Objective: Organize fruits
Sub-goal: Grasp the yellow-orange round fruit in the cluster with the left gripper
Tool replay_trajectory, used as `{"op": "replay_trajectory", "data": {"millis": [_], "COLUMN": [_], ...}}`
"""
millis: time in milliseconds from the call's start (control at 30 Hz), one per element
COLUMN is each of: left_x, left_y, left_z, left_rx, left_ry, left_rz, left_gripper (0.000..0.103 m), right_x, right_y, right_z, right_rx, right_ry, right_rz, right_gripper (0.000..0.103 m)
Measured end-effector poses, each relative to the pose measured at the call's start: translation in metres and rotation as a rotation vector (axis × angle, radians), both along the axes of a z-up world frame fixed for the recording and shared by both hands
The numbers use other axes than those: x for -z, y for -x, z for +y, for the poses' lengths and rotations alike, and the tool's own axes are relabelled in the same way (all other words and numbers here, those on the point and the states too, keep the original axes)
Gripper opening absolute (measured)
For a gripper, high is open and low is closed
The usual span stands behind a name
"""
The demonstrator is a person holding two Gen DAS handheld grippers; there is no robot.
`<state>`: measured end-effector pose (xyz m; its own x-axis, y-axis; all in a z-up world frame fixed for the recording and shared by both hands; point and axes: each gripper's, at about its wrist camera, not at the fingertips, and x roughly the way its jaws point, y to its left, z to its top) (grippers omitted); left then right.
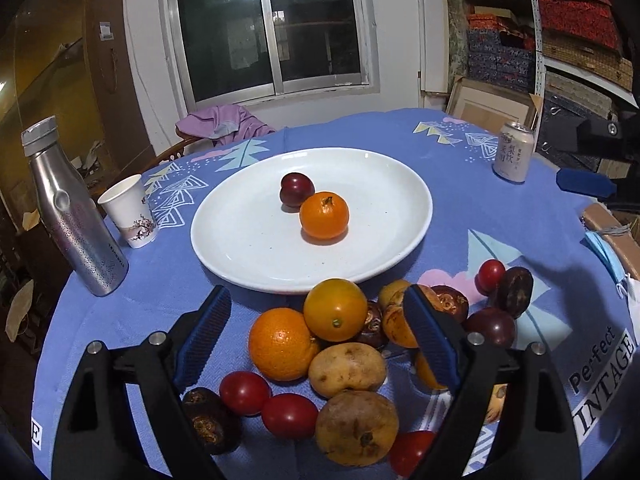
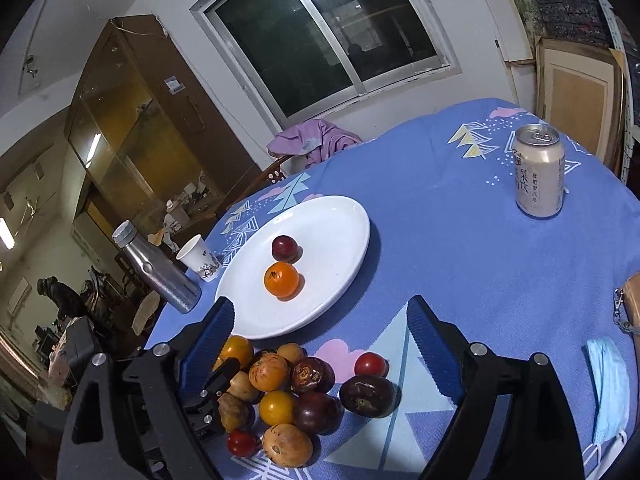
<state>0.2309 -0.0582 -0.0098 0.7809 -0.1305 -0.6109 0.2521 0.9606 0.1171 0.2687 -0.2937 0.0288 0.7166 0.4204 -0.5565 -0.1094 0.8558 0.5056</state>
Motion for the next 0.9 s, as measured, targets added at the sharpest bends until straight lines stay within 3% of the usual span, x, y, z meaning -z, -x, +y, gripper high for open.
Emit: {"op": "replay_trajectory", "data": {"millis": [100, 333, 567, 900], "left_x": [0.003, 0.007, 0.015, 0.017], "left_y": [-0.005, -0.013, -0.025, -0.020], "left_z": [-0.002, -0.011, -0.001, -0.006], "left_rx": [0.016, 0.041, 0.049, 0.038], "left_ry": [0.011, -0.005, 0.068, 0.002], "left_rz": [0.017, 0.032, 0.109, 0.102], "left_gripper": [0.076, 0.072, 0.046, 0.040], "right_x": [0.004, 0.014, 0.017, 0.018], "right_y": [-0.002, -0.007, -0.008, -0.009], "right_z": [0.000, -0.010, -0.009, -0.008], "right_rx": [0.003, 0.019, 0.026, 0.021], "right_ry": [-0.011, -0.086, -0.090, -0.083], "right_rz": [0.023, 0.078, 0.097, 0.104], "right_gripper": [0.092, 0.093, 0.093, 0.093]}}
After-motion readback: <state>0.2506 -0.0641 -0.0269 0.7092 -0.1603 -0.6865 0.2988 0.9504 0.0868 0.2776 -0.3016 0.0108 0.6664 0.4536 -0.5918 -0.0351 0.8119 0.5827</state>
